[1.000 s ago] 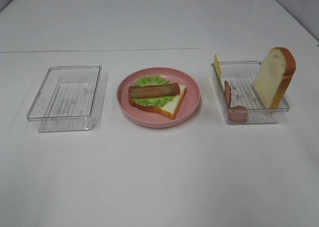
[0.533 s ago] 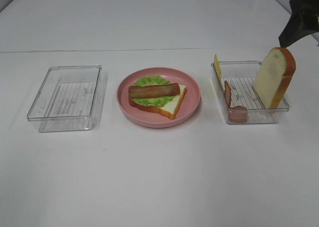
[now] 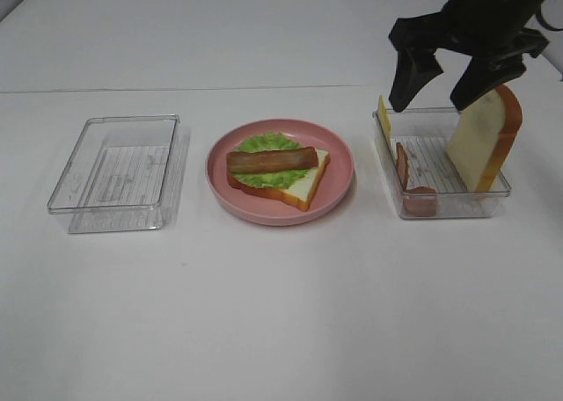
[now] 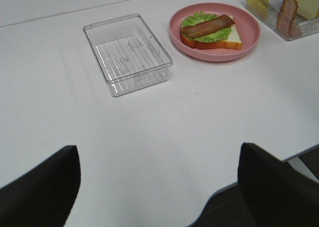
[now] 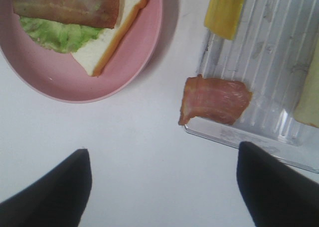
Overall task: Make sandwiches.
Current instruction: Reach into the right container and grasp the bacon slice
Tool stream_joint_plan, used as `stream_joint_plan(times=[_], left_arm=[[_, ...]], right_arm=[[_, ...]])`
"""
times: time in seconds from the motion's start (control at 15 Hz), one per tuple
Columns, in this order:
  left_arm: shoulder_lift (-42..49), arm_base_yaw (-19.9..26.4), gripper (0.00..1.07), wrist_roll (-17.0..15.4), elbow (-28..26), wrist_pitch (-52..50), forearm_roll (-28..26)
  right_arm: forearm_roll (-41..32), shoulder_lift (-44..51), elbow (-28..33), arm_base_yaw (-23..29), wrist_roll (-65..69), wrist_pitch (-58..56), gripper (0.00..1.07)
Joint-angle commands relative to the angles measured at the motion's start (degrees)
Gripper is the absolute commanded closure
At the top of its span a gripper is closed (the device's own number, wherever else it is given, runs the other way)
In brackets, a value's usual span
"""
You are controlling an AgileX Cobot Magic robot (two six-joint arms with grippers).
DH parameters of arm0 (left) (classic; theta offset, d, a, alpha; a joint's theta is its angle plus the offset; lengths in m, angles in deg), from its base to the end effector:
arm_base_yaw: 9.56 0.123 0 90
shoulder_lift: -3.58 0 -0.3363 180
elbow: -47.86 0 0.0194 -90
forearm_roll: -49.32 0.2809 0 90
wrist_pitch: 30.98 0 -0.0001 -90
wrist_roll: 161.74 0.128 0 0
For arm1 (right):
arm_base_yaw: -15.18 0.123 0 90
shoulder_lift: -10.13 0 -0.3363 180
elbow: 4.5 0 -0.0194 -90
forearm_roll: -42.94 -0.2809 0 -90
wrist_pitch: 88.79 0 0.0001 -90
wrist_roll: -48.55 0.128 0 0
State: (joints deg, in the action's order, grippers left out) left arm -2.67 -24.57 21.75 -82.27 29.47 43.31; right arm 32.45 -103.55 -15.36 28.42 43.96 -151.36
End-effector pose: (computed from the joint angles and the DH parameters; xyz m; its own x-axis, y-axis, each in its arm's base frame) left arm -0.0009 -0.0118 0.2755 -0.4269 0.1238 -0.8958 0.3406 0.9397 -0.0325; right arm 0.4293 0.1223 0.2655 -0.9415 -0.2165 -0.2582 -0.2621 0.9521 0.1574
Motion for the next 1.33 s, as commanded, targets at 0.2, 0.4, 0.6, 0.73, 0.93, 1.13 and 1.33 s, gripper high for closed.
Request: stream_joint_plan(times=[0.2, 0.4, 0.6, 0.73, 0.93, 1.13, 1.33], left_arm=[[1.1, -0.1, 0.25, -0.3, 0.1, -0.6, 0.0], [1.1, -0.1, 0.25, -0.3, 0.1, -0.6, 0.0], [1.1, -0.1, 0.25, -0.3, 0.1, -0.6, 0.0], [1.1, -0.1, 0.25, -0.3, 0.1, -0.6, 0.0], [1.1, -0.1, 0.25, -0.3, 0.1, -0.6, 0.0], [1.1, -0.1, 0.25, -0.3, 0.1, -0.6, 0.0], [1.1, -0.1, 0.25, -0.3, 0.1, -0.6, 0.0]], right_arm=[[1.1, -8.1, -4.9, 0.3, 4.1, -2.5, 0.32], [2.6, -13.5, -5.3, 0.3, 4.1, -2.2, 0.36], [3.3, -15.2, -5.3, 0.3, 4.6, 0.2, 0.44], [3.3, -15.2, -5.3, 0.3, 5.6, 2.2, 0.48], [3.3, -15.2, -5.3, 0.3, 5.6, 2.5, 0.54], [3.3, -15.3, -5.3, 0.3, 5.5, 2.3, 0.59], [3.2, -16.6, -5.3, 0.3, 5.5, 1.9, 0.59]])
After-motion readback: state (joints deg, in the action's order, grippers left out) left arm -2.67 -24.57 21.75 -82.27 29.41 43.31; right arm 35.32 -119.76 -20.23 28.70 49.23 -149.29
